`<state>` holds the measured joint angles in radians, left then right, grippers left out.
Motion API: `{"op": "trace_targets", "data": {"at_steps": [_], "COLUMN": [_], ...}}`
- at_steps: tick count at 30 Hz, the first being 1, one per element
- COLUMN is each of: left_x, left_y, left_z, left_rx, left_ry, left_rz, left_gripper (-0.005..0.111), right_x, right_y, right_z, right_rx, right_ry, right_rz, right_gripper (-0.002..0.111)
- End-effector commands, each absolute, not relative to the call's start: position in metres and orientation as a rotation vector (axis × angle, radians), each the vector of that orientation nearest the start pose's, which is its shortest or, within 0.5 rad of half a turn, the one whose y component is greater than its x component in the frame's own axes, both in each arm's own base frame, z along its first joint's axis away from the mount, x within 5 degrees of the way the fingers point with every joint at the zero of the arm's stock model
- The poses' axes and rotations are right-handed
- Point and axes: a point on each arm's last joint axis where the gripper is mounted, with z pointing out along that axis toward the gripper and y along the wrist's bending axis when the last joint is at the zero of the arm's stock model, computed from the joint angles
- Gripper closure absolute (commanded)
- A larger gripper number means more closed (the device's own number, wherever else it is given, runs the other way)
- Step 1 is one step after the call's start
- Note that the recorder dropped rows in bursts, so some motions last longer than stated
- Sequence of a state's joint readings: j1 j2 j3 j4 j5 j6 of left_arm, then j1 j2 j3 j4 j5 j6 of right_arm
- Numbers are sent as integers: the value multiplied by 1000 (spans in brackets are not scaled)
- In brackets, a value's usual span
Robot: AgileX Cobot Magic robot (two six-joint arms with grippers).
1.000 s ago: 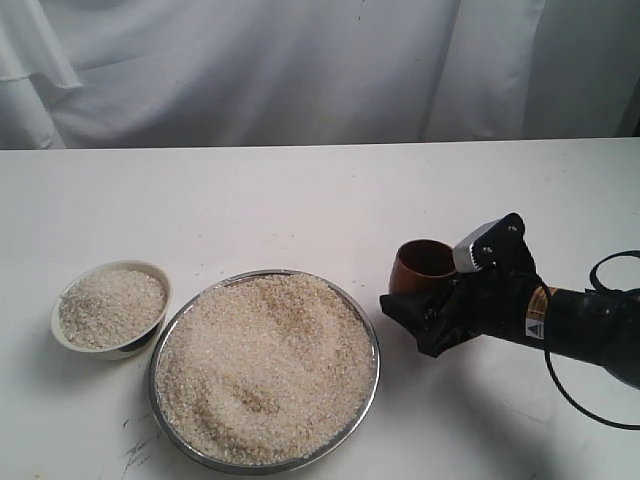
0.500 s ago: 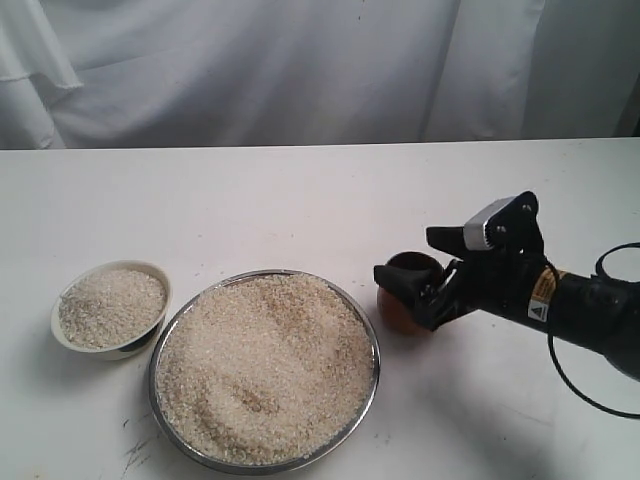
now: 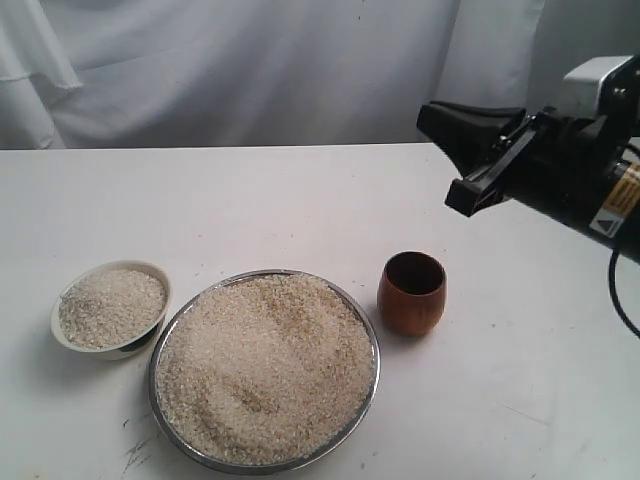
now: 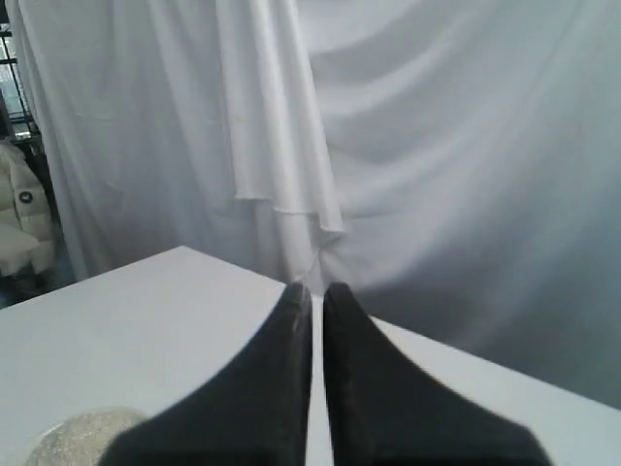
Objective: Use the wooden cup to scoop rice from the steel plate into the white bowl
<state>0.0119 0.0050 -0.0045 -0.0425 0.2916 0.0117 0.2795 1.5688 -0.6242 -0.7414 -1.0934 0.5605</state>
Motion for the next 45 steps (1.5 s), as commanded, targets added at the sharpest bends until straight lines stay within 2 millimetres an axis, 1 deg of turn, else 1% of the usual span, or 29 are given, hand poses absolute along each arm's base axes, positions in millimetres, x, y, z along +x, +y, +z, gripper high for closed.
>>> {"op": "trace_targets", "data": {"at_steps": [1,5,7,9,14,17,20,22,25,26,28,29,31,33,35,39,45], "left_x": [55,55,55,55,55,55,55,55,55,55,55,55,55,55,55,55,55], "left_y": [-1,-1,-1,-1,-1,-1,-1,-1,-1,-1,-1,-1,-1,-1,-1,-1,-1], "left_z": [187,187,187,187,187,187,187,187,187,187,187,187,187,187,187,187,187], "left_rx": [-30,-30,-30,-30,-30,-30,-30,-30,-30,-30,-30,-30,-30,-30,-30,-30,-30], "left_ry": [1768,1768,1768,1768,1768,1768,1768,1768,1768,1768,1768,1768,1768,1768,1768,1768,1768], "left_rz": [-27,-27,-27,-27,-27,-27,-27,-27,-27,-27,-27,-27,-27,-27,-27,-27,-27], "left_gripper": [107,107,107,107,107,107,107,107,107,107,107,107,107,107,107,107,107], "right_x": [261,260,257,255,243,232,215,197,162,151,122,109,91,75,65,58,64], "right_y": [125,117,113,109,97,88,76,64,41,35,22,17,11,6,4,3,14], "right_z": [254,271,280,287,300,309,322,333,347,349,353,352,347,338,327,301,257], "right_rx": [-599,-474,-472,-468,-435,-416,-379,-338,-245,-218,-186,-178,-152,-127,-106,-103,-147], "right_ry": [1426,1401,1359,1352,1448,1511,1557,1591,1637,1647,1626,1610,1589,1569,1558,1557,1608], "right_rz": [731,715,670,642,530,444,347,265,141,112,52,33,32,45,73,104,212], "right_gripper": [108,108,108,108,108,108,108,108,108,108,108,108,108,108,108,108,108]}}
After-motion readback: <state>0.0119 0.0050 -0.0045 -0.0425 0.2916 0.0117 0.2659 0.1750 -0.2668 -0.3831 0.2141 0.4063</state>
